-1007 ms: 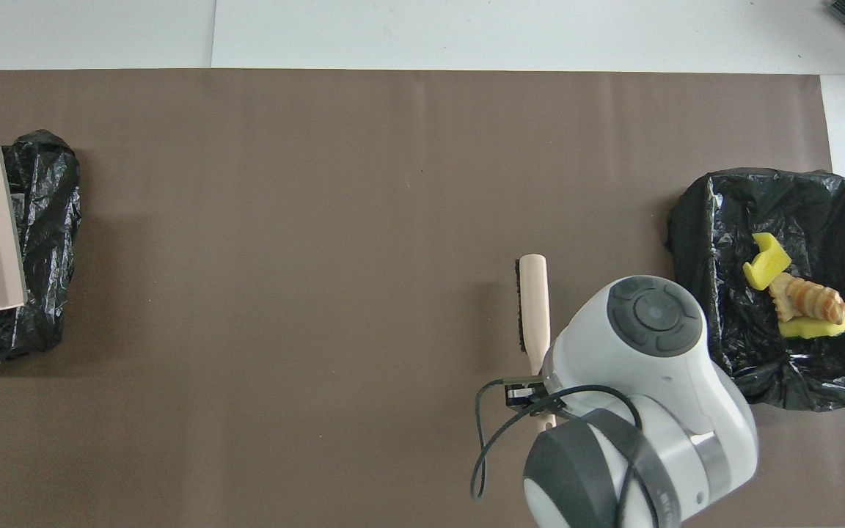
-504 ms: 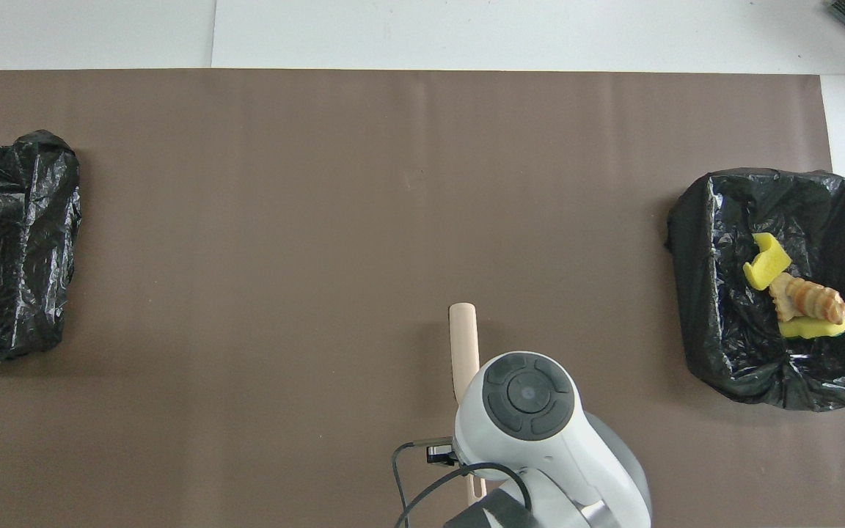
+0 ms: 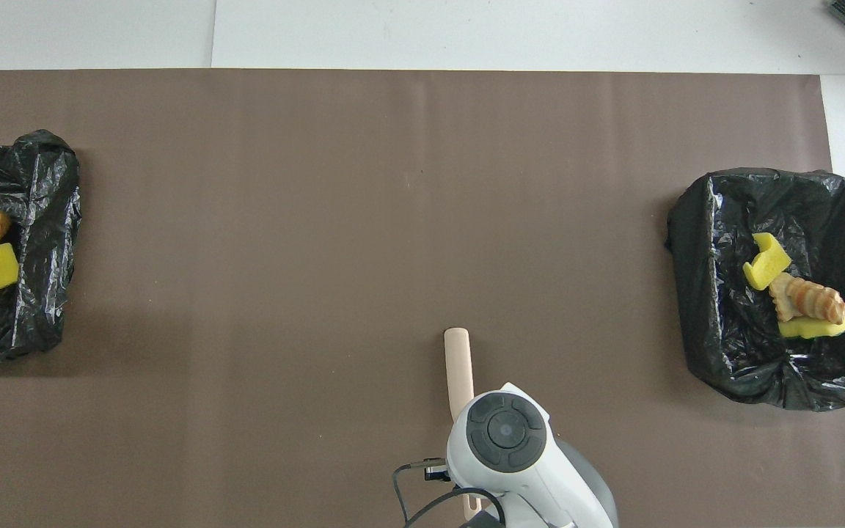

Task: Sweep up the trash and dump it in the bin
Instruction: 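Tip the dustpan over the bag with the left gripper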

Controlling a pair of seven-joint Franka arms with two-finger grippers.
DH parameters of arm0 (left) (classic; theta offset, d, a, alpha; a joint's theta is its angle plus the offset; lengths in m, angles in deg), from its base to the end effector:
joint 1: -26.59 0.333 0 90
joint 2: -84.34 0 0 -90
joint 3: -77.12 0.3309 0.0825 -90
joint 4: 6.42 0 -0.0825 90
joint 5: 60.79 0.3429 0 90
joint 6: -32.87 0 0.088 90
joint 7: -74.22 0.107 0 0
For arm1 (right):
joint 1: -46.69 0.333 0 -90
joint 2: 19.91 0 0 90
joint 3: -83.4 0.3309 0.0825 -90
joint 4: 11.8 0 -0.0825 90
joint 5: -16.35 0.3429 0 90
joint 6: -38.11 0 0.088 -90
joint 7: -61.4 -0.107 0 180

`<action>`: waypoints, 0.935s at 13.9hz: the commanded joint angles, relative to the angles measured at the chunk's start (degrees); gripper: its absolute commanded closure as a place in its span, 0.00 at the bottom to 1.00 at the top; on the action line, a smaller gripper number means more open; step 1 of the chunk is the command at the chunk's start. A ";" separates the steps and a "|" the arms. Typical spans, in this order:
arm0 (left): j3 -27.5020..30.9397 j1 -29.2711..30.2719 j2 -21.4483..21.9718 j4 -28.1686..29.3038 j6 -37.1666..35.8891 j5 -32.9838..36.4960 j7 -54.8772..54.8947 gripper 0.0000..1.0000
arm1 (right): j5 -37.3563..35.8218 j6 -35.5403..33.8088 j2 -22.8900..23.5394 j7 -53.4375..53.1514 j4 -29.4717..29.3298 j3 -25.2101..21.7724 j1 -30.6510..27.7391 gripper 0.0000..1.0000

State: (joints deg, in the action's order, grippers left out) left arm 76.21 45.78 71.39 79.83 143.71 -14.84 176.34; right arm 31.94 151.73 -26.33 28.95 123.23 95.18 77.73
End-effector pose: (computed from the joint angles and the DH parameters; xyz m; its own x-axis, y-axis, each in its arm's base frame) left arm 0.5703 0.2416 0.5971 -0.1010 -0.6955 -0.7113 -0.9946 0.0883 0.0549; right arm 0.2984 0.3008 0.3958 0.9439 0.0345 -0.3284 0.0319 -0.9994 -0.0135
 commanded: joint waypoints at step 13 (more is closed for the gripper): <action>-1.02 -24.96 4.42 3.56 -23.03 -18.66 -49.13 1.00 | 2.25 6.71 0.44 -1.84 3.57 -0.27 2.62 0.51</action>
State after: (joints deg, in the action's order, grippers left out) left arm 74.20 26.23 75.15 80.65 122.50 -29.06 139.45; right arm 33.16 157.20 -26.05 26.91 126.30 94.94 80.80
